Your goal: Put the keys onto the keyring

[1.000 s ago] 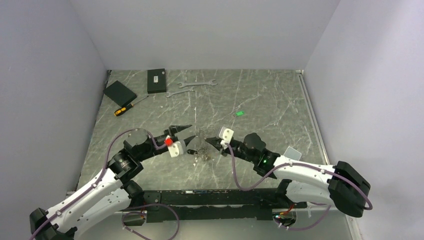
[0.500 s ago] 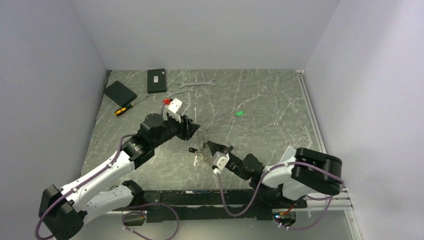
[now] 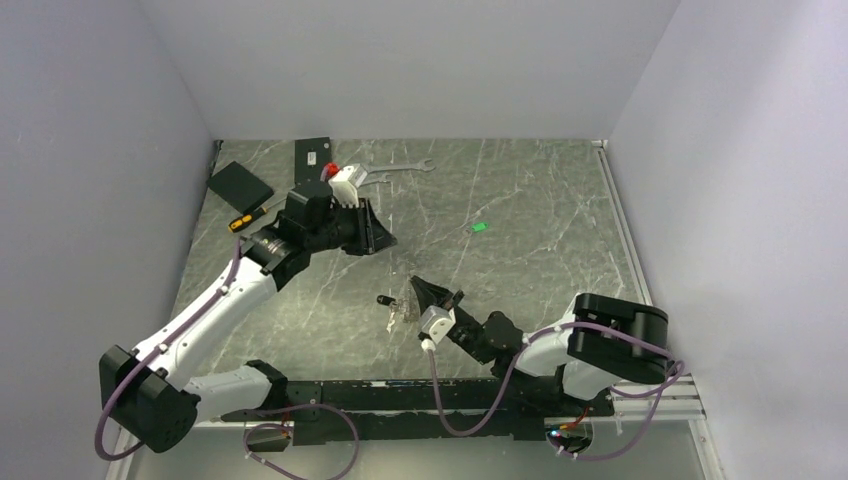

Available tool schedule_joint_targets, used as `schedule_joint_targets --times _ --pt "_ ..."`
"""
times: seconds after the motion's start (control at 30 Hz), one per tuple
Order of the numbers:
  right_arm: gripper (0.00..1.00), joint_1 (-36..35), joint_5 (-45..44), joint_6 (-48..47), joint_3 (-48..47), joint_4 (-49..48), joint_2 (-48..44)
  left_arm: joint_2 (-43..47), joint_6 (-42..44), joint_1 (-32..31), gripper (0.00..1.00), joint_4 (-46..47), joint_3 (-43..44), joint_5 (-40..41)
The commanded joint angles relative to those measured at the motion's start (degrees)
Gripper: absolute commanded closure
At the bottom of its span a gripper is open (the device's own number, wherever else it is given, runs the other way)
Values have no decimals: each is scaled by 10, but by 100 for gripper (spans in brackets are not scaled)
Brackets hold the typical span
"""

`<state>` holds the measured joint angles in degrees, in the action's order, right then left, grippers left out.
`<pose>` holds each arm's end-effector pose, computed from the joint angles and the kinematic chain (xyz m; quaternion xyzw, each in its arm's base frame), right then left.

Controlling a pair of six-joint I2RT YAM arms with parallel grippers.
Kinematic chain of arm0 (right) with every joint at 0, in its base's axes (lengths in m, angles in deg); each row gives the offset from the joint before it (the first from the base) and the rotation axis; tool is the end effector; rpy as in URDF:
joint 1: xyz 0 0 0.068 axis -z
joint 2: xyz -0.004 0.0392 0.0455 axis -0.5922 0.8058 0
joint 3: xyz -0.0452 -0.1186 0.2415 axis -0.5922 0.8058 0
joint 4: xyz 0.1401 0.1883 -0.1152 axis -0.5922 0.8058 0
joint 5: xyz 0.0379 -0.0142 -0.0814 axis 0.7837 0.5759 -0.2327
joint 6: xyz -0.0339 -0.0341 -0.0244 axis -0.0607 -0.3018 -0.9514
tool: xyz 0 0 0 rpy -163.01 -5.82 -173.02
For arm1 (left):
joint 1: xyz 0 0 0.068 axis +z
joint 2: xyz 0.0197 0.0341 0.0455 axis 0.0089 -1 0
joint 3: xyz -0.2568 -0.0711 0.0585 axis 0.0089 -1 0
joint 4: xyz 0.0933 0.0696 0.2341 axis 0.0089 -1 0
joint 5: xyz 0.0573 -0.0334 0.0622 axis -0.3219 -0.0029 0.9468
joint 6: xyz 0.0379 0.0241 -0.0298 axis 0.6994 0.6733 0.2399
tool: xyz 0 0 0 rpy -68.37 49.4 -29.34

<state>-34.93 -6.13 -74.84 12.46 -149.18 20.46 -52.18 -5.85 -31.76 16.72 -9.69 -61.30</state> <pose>0.0861 0.2193 0.1822 -0.4581 0.4299 0.0799 0.7739 0.2123 -0.1427 0.3325 0.0864 0.8378 -0.3936 0.3684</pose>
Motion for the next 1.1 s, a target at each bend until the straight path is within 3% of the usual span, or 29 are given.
schedule_joint_targets --times 0.0,0.2,0.4,0.53,0.77,0.93,1.07 --pt "100 -5 51 47 -36 -109 -28 -1 -57 0 75 -100 60 -22" --pt "100 -3 99 82 -52 -108 -50 22 -39 0 76 -175 110 -8" --pt "100 43 157 170 -70 -110 -78 154 151 0 68 -64 -10 11" --pt "100 89 219 263 -77 -92 -116 231 293 0 67 51 -105 -69" --pt "100 130 314 361 -83 -46 -179 255 393 0 68 228 -172 -157" --pt "100 131 375 387 -93 10 -224 243 421 0 68 304 -175 -222" --pt "100 132 404 391 -98 32 -225 244 445 0 69 298 -166 -274"
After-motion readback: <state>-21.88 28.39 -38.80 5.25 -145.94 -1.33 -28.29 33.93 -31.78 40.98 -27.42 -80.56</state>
